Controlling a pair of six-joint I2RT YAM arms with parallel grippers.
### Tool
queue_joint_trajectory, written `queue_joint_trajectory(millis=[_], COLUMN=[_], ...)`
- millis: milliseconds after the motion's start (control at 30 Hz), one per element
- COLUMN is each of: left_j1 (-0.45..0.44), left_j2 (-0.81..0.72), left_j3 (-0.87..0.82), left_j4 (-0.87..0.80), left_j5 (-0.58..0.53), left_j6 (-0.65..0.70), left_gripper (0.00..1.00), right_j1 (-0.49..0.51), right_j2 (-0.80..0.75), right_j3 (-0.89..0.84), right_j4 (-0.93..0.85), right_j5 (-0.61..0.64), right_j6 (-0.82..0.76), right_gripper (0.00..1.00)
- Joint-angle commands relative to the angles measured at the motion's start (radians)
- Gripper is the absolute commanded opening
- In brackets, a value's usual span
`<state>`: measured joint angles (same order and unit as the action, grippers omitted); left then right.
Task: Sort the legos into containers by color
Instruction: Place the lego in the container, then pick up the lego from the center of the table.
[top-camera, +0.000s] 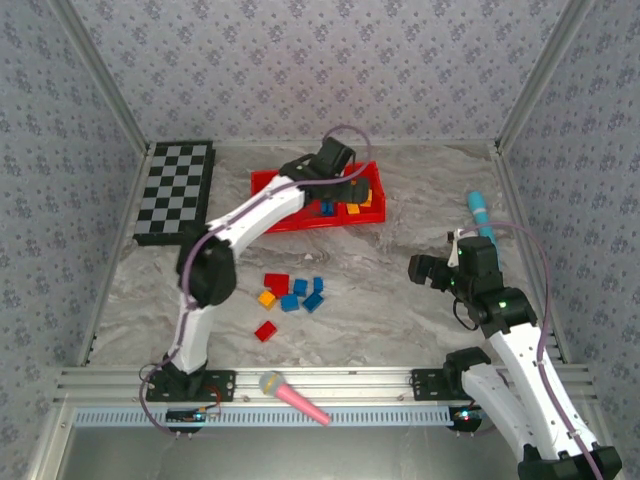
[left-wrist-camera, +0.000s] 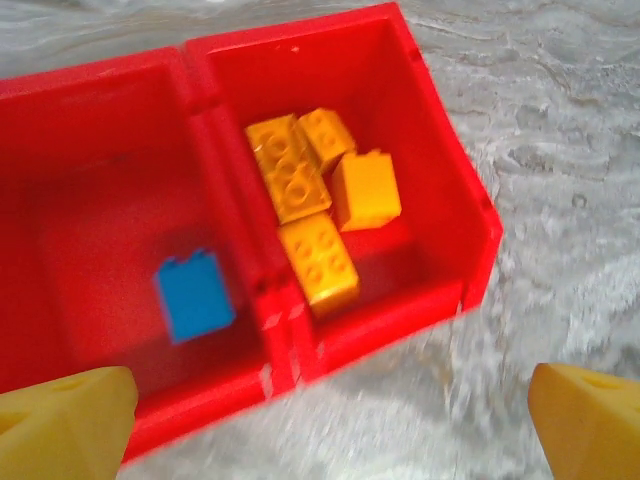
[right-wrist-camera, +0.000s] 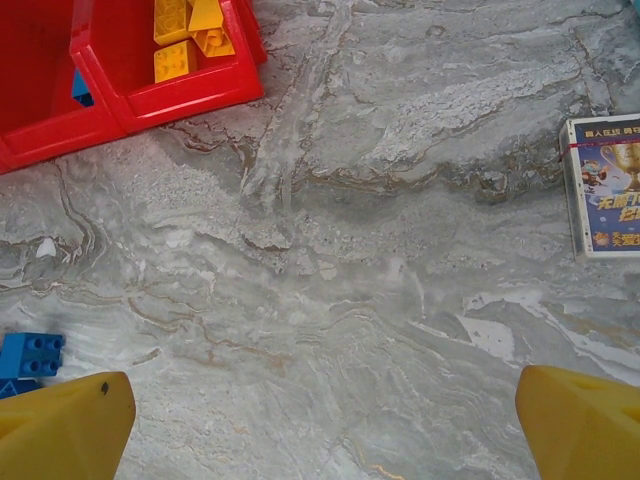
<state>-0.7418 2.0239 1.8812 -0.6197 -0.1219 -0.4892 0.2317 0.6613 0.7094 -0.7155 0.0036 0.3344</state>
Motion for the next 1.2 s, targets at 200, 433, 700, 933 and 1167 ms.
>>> queue_joint_trajectory(millis=[200,433,700,933,1167], left_j1=[-0.011,-0.07,-0.152,-0.153,-0.153], left_j2=[-0.433,-0.578,-0.564,-0.514,-0.429], left_j3=[-0.581,-0.741,-0.825,-0.811,-0.785], left_j4=[0.023,-0.113,-0.116,-0.101,-0.086], left_j5=[-0.026,-0.058,-0.055,-0.037,-0.017], left_j6=[-0.012,-0.07,-0.187,-0.16,-0.15], left_gripper=[1.0,0.97,0.84,0.71,0.65], right_j1=[0.011,0.013,0.025,0.029,0.031], right_j2=[-0.005,0.013,0.023,0.024,0.024], right_j3=[-0.009,-0.01,-0.005,-0.005,-0.005], right_j4=[-0.005,-0.001,-0.016,-0.019,-0.019], right_j5=[-0.02,-0.033,-0.028,-0.026,-0.021], right_j6=[0.02,0.021,0.024,0.023,0.02], right_gripper=[1.0,1.0,1.0,1.0,1.0])
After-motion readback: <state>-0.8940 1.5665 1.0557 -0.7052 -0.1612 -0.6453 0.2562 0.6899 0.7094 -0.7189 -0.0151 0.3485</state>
